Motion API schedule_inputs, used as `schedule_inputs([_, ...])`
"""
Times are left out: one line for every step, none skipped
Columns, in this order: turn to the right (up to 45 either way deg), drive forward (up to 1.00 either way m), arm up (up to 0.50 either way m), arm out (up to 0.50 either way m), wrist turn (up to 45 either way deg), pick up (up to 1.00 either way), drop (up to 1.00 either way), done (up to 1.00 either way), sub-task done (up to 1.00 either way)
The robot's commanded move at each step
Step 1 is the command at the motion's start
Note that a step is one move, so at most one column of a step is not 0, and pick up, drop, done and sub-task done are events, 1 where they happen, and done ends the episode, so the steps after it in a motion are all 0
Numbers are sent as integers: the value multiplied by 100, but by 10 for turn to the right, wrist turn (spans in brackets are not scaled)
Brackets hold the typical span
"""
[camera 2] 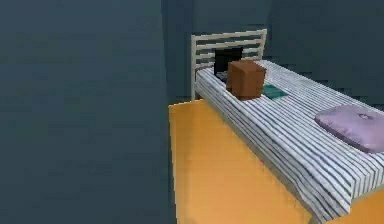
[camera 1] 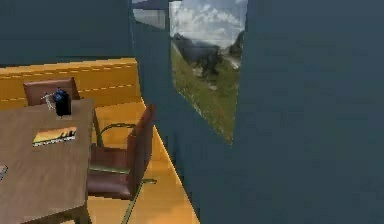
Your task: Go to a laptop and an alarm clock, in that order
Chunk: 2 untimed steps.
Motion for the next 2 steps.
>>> schedule_inputs([-330,0,0,0,0,0,0,0,0])
schedule_inputs([0,0,0,0,0,0,0,100,0])
